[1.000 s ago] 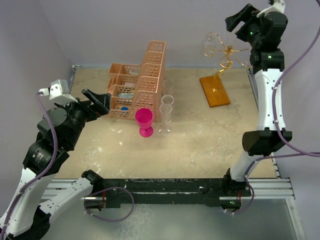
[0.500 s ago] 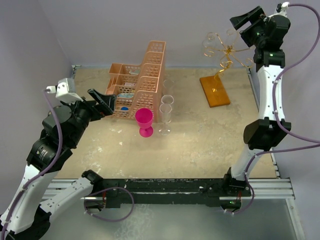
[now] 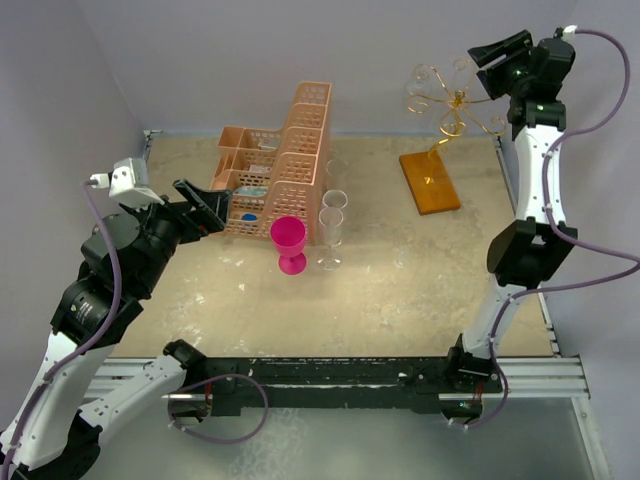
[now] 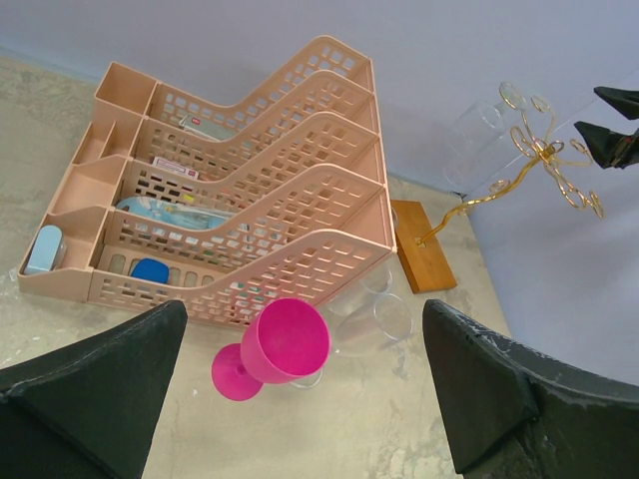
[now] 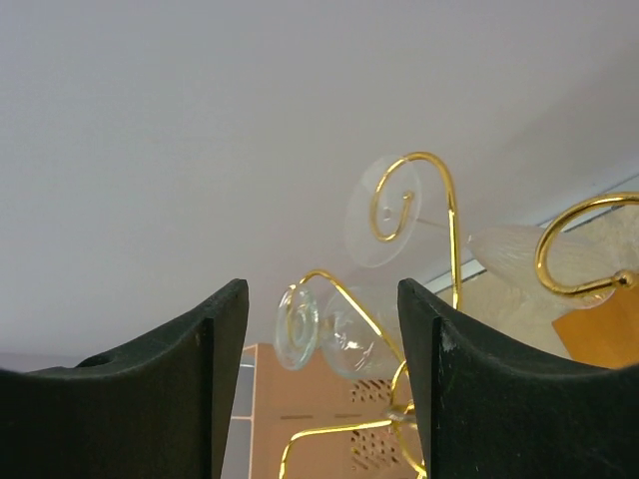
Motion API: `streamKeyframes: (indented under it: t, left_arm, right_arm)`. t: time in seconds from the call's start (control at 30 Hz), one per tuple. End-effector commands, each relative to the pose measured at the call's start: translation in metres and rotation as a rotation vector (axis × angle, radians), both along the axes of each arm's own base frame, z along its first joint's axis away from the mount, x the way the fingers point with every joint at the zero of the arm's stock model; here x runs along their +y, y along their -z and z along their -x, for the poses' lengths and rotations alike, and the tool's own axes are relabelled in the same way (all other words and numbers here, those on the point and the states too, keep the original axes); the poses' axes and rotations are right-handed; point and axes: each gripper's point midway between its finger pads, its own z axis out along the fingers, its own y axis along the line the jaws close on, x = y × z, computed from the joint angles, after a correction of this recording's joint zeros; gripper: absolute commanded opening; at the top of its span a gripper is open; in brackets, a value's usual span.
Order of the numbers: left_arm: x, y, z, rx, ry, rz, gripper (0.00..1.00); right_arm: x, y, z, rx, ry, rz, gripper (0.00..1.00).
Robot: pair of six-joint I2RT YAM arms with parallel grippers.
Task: Take the wine glass off the wine glass rack
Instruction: Pick up the wine glass from the wine rack.
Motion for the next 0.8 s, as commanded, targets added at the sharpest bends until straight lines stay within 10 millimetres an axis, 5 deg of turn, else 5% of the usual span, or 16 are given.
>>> streamKeyframes:
  t: [0.0, 0.77]
  left_arm:
    - [-0.002, -0.01, -0.002, -0.043, 0.011, 0.013, 0.99]
    - [-0.001, -0.014, -0.002, -0.051, 0.005, 0.006, 0.99]
  right_arm:
    - [0.004, -0.034, 0.0, -0.087, -0.026, -0.036, 0.63]
    - [-0.004, -0.002, -0.021, -0.064, 0.015, -0.133, 0.54]
